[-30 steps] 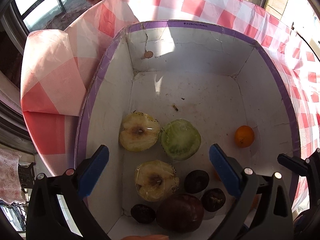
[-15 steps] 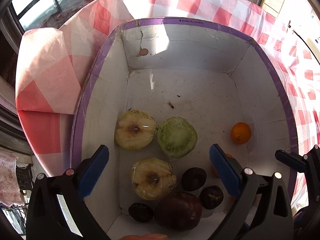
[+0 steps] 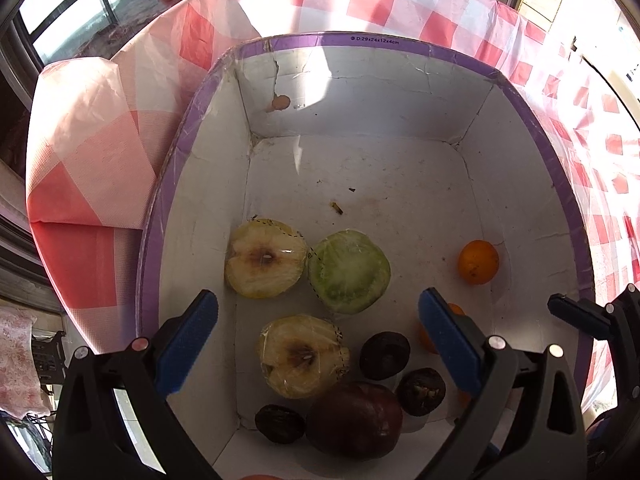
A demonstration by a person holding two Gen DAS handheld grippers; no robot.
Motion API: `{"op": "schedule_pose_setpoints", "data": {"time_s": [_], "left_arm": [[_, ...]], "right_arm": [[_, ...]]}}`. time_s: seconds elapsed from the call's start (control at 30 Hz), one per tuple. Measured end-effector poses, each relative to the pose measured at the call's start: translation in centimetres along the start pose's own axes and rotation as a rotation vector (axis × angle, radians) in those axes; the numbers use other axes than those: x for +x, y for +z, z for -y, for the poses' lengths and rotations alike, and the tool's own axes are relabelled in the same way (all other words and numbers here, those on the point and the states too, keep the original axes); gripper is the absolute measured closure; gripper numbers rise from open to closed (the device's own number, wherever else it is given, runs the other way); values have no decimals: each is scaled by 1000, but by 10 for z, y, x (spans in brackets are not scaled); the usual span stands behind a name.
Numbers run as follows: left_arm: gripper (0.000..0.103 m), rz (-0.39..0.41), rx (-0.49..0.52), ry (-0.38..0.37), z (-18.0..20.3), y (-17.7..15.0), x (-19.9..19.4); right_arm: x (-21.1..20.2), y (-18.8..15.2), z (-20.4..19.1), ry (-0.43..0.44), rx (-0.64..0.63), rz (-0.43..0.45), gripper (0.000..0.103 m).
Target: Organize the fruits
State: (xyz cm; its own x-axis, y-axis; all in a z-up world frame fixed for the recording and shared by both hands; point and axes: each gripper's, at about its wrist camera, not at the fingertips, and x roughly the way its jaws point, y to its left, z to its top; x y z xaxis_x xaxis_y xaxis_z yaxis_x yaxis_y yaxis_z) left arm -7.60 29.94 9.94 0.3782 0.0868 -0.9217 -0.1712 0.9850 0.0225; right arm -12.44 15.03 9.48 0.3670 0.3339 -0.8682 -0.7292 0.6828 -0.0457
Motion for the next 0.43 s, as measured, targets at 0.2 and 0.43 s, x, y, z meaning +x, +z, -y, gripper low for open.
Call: {"op": "schedule_pose_setpoints", "data": {"time_s": [0.2, 0.43], "left_arm": [[2, 43, 9, 48, 2, -1, -6], [2, 17, 6, 36, 1, -3, -4]], "right_arm": [[1, -1, -2, -3, -9, -2, 16], [1, -2, -4, 4, -23, -4, 16]]}}
